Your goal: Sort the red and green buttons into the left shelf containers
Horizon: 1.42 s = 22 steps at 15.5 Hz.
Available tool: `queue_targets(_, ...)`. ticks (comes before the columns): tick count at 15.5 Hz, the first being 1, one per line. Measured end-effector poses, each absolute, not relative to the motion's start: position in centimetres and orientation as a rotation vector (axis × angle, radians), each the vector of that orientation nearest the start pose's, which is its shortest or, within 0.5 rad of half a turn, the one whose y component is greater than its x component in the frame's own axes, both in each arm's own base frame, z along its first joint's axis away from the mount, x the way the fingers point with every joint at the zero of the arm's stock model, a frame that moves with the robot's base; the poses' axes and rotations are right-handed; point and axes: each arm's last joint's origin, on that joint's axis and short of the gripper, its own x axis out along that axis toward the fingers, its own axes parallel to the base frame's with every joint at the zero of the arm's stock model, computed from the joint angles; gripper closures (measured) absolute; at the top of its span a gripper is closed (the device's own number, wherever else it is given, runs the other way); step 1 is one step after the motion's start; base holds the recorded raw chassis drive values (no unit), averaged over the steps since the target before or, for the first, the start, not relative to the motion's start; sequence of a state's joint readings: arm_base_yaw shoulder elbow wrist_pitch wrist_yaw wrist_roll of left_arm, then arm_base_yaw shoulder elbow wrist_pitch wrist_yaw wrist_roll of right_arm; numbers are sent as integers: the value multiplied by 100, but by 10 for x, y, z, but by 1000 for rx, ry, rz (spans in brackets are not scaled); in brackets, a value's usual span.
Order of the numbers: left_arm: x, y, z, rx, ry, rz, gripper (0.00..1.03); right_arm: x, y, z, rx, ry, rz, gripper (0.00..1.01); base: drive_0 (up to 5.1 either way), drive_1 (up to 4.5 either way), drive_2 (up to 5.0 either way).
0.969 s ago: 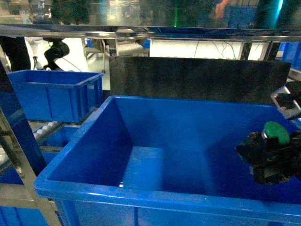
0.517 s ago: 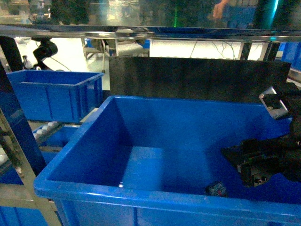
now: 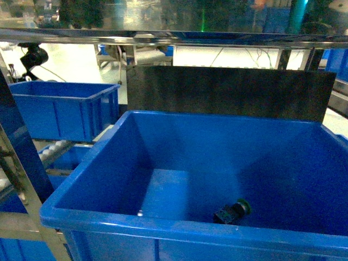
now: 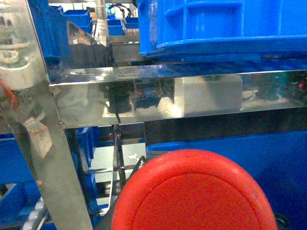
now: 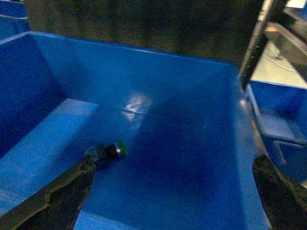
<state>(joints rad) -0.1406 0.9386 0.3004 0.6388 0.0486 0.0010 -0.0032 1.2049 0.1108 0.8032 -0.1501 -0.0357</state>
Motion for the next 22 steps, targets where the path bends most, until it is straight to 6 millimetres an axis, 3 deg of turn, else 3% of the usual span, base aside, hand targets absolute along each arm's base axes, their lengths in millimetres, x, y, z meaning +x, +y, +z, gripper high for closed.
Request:
queue_targets(3, 191, -28, 219, 1, -1, -189, 79, 144, -19, 173, 21, 146, 49, 3, 0, 0, 0)
queue_targets(7, 191, -28, 219, 1, -1, -189, 79, 101, -15, 206, 44, 22, 90, 3, 0, 0, 0)
queue_targets(14, 190, -32, 213, 9, 46, -218, 79, 98, -14, 208, 59, 25, 102, 3, 0, 0, 0)
queue_targets(16, 186, -38, 195, 19, 147, -258, 79, 98, -14, 208, 59, 24, 102, 3, 0, 0, 0)
queue_targets(19, 180, -50, 183, 47, 209, -329, 79, 98, -14, 208, 59, 24, 102, 3, 0, 0, 0)
queue_targets(21, 197, -89, 140, 109, 296, -374, 79, 98, -14, 208, 59, 24, 102, 3, 0, 0, 0)
queue_targets(22, 200, -93, 136, 113, 301, -370, 79, 98, -14, 208, 59, 24, 102, 3, 0, 0, 0)
